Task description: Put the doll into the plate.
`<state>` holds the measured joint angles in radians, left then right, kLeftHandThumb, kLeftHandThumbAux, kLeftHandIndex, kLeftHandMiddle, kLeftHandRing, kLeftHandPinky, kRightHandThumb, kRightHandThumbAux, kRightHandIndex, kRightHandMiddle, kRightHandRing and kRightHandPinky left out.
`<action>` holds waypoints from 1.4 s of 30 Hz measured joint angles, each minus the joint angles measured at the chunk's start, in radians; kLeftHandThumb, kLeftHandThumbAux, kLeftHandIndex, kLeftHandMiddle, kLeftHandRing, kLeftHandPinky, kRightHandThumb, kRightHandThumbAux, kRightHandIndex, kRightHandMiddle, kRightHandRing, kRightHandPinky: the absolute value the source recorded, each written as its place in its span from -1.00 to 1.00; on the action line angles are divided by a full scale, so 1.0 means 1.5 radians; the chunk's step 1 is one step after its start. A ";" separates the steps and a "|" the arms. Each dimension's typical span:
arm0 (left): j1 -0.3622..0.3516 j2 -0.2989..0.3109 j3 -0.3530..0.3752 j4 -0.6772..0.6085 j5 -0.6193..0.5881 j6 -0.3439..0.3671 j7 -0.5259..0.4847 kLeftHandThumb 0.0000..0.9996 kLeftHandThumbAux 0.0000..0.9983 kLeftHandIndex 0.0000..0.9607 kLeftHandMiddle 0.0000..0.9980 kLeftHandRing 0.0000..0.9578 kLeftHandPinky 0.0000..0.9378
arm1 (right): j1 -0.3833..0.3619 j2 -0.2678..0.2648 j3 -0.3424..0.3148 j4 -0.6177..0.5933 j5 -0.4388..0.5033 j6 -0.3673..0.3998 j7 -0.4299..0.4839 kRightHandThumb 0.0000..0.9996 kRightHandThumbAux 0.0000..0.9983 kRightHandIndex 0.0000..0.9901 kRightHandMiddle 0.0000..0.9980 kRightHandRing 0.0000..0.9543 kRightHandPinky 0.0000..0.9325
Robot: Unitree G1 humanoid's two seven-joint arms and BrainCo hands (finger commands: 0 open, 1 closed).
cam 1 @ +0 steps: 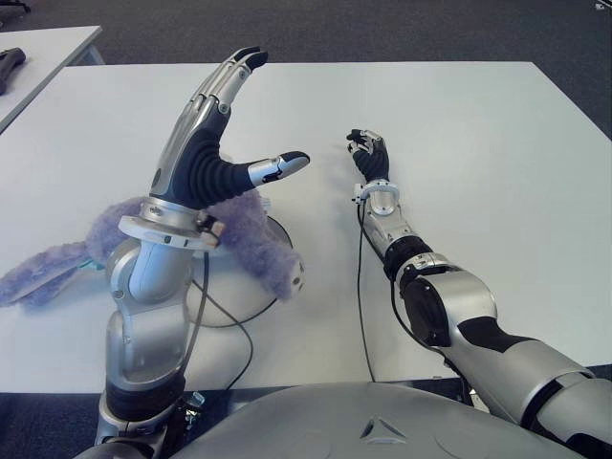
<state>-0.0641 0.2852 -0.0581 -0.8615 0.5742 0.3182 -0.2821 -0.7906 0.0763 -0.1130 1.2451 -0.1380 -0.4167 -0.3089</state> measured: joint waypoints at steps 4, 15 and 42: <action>-0.001 -0.001 0.000 0.000 0.003 0.000 0.000 -0.98 -0.29 -1.00 -1.00 -1.00 -1.00 | 0.000 0.000 0.000 0.000 0.000 0.000 0.000 0.40 0.48 -0.19 -0.55 -0.63 -0.70; -0.001 -0.003 -0.002 0.001 0.008 0.000 0.000 -0.98 -0.29 -1.00 -1.00 -1.00 -1.00 | 0.000 0.000 0.000 0.000 0.000 0.001 0.001 0.40 0.48 -0.19 -0.55 -0.63 -0.70; -0.012 -0.015 -0.022 0.001 0.026 0.005 0.000 -0.98 -0.29 -1.00 -1.00 -1.00 -1.00 | 0.000 0.000 -0.001 0.000 0.000 0.001 0.003 0.40 0.48 -0.19 -0.55 -0.63 -0.70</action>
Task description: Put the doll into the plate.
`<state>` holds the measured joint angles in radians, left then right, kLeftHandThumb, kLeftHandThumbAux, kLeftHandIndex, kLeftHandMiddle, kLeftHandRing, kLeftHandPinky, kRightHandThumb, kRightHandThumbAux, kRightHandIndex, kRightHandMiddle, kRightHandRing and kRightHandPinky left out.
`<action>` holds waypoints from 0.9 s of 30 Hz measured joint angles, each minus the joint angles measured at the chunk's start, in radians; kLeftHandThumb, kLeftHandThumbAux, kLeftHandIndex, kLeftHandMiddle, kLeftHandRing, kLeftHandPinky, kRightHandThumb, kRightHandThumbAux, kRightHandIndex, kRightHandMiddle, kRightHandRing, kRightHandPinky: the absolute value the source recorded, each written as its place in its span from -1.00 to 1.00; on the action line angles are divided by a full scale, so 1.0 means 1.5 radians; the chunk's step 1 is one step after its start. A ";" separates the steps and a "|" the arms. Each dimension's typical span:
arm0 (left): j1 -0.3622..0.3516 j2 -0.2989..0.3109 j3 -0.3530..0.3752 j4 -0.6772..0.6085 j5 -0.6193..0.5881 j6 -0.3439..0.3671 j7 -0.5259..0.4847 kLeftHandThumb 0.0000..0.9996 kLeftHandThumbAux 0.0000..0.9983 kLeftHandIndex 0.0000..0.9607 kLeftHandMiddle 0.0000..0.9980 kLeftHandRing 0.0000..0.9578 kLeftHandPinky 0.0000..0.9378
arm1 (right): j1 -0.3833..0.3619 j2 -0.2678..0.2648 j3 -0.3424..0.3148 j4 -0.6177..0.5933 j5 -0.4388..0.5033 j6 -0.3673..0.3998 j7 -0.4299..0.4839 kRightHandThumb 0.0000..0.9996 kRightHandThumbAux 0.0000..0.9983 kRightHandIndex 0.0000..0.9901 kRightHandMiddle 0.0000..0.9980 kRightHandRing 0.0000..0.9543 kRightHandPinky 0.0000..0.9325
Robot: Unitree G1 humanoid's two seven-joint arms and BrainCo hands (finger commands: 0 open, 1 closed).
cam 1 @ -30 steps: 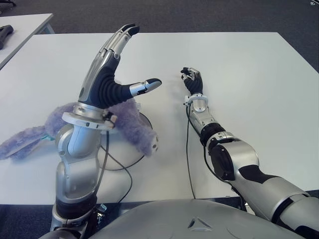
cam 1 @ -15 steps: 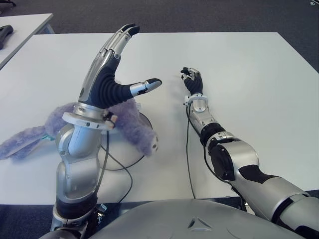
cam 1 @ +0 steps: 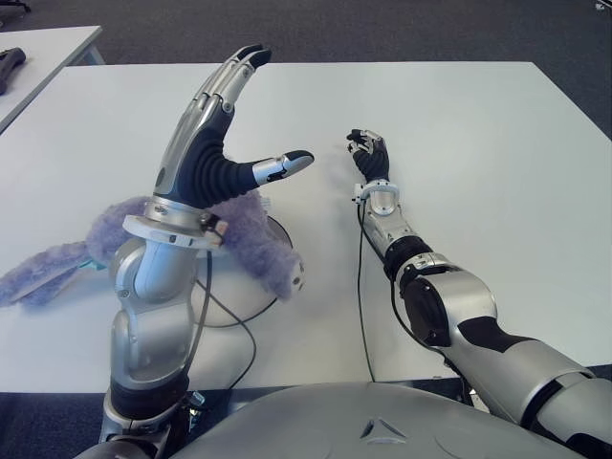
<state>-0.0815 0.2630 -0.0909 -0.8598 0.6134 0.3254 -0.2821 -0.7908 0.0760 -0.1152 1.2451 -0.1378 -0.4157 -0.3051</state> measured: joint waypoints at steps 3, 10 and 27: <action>-0.008 -0.004 -0.006 0.000 0.008 0.003 0.000 -0.98 -0.29 -1.00 -1.00 -1.00 -1.00 | 0.000 0.000 0.000 0.000 0.000 0.000 0.000 0.40 0.48 -0.19 -0.55 -0.63 -0.70; -0.014 -0.011 -0.015 -0.001 0.021 0.011 0.000 -0.98 -0.29 -1.00 -1.00 -1.00 -1.00 | 0.000 0.000 -0.001 0.000 0.000 0.000 0.005 0.40 0.48 -0.19 -0.55 -0.63 -0.70; 0.020 0.003 0.271 0.070 -0.250 -0.210 0.051 -0.65 -0.74 -1.00 -1.00 -1.00 -1.00 | -0.007 -0.002 0.009 -0.012 -0.011 -0.005 -0.001 0.40 0.48 -0.18 -0.50 -0.57 -0.59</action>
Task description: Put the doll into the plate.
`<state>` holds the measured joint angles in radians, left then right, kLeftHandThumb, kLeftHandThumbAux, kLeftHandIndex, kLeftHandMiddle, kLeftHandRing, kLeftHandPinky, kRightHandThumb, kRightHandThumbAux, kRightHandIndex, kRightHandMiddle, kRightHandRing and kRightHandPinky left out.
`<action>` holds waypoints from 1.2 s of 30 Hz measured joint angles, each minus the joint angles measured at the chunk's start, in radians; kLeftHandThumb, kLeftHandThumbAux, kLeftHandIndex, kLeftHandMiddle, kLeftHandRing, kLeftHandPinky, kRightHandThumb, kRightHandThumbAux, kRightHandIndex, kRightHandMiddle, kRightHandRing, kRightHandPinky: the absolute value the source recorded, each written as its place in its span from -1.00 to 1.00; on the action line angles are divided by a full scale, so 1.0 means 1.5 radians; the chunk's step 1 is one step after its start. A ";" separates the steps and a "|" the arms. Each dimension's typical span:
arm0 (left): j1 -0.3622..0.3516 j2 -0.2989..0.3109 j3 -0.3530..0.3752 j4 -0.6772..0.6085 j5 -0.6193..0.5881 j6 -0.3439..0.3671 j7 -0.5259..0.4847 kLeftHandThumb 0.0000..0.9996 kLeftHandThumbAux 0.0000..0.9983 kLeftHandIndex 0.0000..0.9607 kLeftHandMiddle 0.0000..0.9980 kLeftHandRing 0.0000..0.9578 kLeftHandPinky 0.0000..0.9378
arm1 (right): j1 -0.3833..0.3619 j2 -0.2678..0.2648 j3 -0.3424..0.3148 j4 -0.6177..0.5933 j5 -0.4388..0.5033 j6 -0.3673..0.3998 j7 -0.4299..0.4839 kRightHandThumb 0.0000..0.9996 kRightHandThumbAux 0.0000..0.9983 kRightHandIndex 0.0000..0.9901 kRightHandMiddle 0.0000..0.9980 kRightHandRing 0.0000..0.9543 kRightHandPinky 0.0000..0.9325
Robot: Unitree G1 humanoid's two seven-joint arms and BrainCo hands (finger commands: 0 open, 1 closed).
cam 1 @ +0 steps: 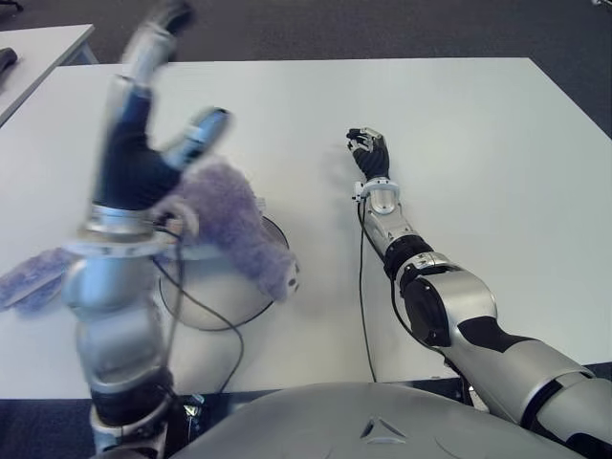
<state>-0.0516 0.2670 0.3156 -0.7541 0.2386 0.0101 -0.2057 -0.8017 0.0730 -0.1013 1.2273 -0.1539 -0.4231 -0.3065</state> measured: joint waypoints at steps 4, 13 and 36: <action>-0.049 0.031 0.092 0.071 -0.105 -0.042 0.009 -0.69 -0.76 -1.00 -1.00 -1.00 -1.00 | 0.005 0.000 0.001 0.000 0.000 0.000 -0.002 0.40 0.48 -0.18 -0.50 -0.57 -0.58; -0.114 0.029 0.189 0.126 -0.361 -0.108 0.012 -0.73 -0.74 -1.00 -1.00 -1.00 -1.00 | 0.004 0.001 0.003 0.001 -0.001 0.001 -0.002 0.40 0.48 -0.18 -0.49 -0.55 -0.57; -0.087 0.035 0.219 0.153 -0.462 -0.143 0.034 -0.73 -0.80 -1.00 -1.00 -1.00 -1.00 | 0.004 0.001 -0.001 0.006 0.000 0.002 -0.004 0.40 0.48 -0.19 -0.52 -0.58 -0.57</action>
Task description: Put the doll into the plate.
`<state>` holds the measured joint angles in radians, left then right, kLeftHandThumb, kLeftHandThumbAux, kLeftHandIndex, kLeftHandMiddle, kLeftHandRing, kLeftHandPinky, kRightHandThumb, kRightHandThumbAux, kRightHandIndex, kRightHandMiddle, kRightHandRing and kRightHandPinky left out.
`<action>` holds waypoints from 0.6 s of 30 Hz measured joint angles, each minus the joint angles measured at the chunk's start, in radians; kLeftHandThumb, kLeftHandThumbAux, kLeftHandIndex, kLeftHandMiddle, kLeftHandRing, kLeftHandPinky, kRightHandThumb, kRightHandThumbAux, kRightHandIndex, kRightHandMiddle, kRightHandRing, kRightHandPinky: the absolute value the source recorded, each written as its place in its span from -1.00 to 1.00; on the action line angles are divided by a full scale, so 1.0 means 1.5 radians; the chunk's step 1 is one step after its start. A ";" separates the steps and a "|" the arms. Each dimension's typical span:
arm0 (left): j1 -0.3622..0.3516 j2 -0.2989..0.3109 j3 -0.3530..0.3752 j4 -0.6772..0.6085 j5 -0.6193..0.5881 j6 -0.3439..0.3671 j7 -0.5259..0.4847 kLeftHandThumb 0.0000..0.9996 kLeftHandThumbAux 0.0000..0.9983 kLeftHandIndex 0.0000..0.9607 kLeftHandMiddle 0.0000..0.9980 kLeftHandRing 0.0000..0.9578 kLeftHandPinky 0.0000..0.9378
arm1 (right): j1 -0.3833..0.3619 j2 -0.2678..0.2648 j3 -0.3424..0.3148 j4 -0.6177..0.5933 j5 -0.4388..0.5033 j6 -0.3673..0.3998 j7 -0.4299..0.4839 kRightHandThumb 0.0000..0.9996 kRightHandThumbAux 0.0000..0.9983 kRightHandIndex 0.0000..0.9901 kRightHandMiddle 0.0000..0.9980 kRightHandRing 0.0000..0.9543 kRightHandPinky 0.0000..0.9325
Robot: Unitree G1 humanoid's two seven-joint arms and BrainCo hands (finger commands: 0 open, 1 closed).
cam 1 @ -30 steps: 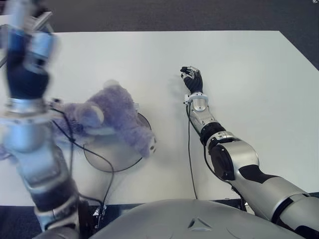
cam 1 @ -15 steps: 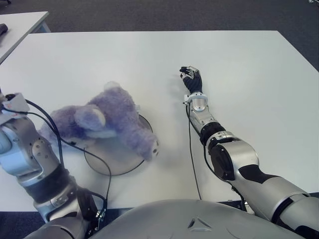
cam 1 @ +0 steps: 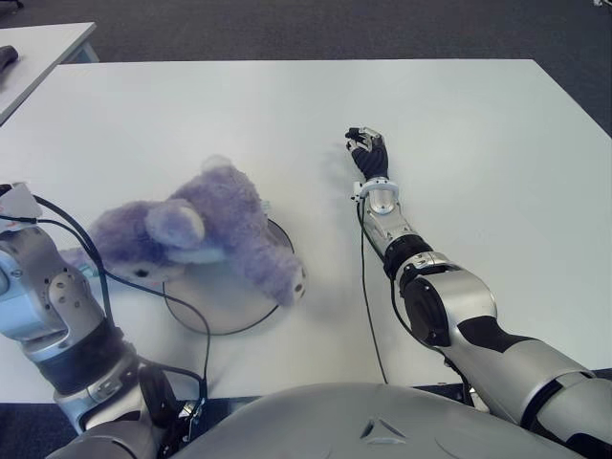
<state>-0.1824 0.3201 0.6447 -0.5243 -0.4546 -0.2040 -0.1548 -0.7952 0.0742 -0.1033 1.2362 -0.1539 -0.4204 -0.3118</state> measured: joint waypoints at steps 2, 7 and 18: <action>0.000 0.001 0.002 0.001 -0.003 0.002 0.002 -0.74 -0.80 -1.00 -1.00 -1.00 -1.00 | 0.000 0.000 0.000 0.001 0.000 0.000 0.000 0.40 0.48 -0.19 -0.52 -0.57 -0.57; 0.001 0.001 0.002 0.010 -0.006 -0.002 0.004 -0.76 -0.81 -1.00 -1.00 -1.00 -1.00 | 0.000 0.000 0.000 0.002 0.000 0.002 0.000 0.40 0.48 -0.19 -0.52 -0.58 -0.58; -0.002 0.000 -0.013 0.067 0.063 -0.048 0.016 -0.88 -0.87 -1.00 -1.00 -1.00 -1.00 | 0.000 0.000 -0.001 0.004 0.000 0.002 0.000 0.40 0.49 -0.19 -0.50 -0.57 -0.57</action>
<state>-0.1853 0.3196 0.6246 -0.4239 -0.3598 -0.2757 -0.1313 -0.7952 0.0744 -0.1044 1.2423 -0.1539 -0.4172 -0.3117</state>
